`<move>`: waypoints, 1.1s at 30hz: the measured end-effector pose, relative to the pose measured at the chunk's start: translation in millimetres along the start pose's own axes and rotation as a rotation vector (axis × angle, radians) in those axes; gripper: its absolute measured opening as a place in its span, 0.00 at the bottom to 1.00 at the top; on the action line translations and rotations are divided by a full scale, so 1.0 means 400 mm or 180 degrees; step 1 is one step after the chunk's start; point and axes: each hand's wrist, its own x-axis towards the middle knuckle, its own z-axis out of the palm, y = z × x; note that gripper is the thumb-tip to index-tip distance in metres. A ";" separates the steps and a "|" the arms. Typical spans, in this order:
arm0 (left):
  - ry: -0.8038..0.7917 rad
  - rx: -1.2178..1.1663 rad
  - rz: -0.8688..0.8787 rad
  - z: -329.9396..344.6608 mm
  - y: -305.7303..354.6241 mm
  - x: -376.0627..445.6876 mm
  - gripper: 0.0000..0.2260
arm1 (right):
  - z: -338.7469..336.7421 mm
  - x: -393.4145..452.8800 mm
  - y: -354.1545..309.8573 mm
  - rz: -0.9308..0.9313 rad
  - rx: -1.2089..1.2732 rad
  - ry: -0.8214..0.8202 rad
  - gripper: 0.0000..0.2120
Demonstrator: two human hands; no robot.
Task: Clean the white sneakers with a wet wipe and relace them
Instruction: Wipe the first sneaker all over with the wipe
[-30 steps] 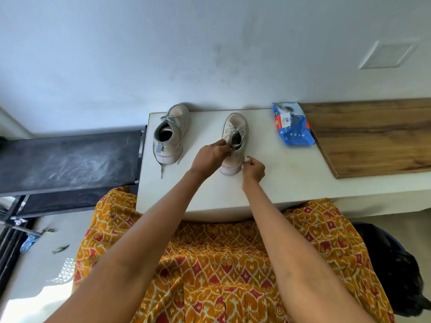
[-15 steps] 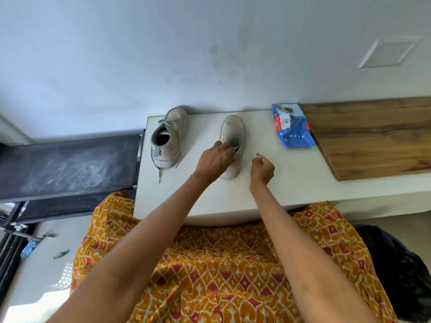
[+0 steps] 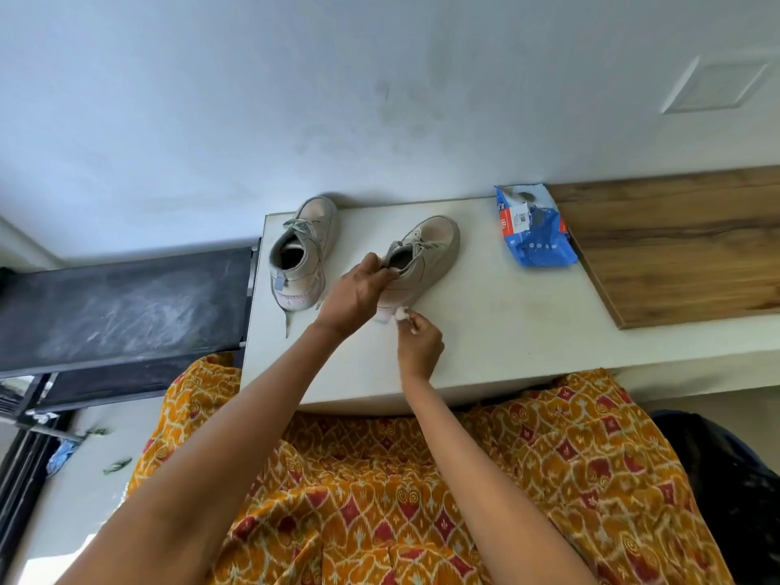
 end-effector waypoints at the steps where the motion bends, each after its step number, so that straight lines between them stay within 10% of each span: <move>1: -0.0016 0.0017 -0.0006 -0.002 0.000 0.000 0.11 | -0.006 0.010 -0.009 0.0024 0.0071 0.0066 0.11; 7: -0.0137 -0.0142 0.0142 -0.026 -0.022 -0.002 0.07 | -0.072 0.240 -0.078 0.0395 0.0309 0.0965 0.13; 26: -0.0054 0.0450 0.0636 -0.035 -0.030 -0.004 0.17 | -0.043 0.106 -0.025 -0.0095 -0.0155 0.0215 0.10; 33: -0.0008 0.0455 0.0259 -0.016 -0.100 -0.045 0.13 | -0.143 0.277 -0.077 0.0225 -0.0290 0.0986 0.12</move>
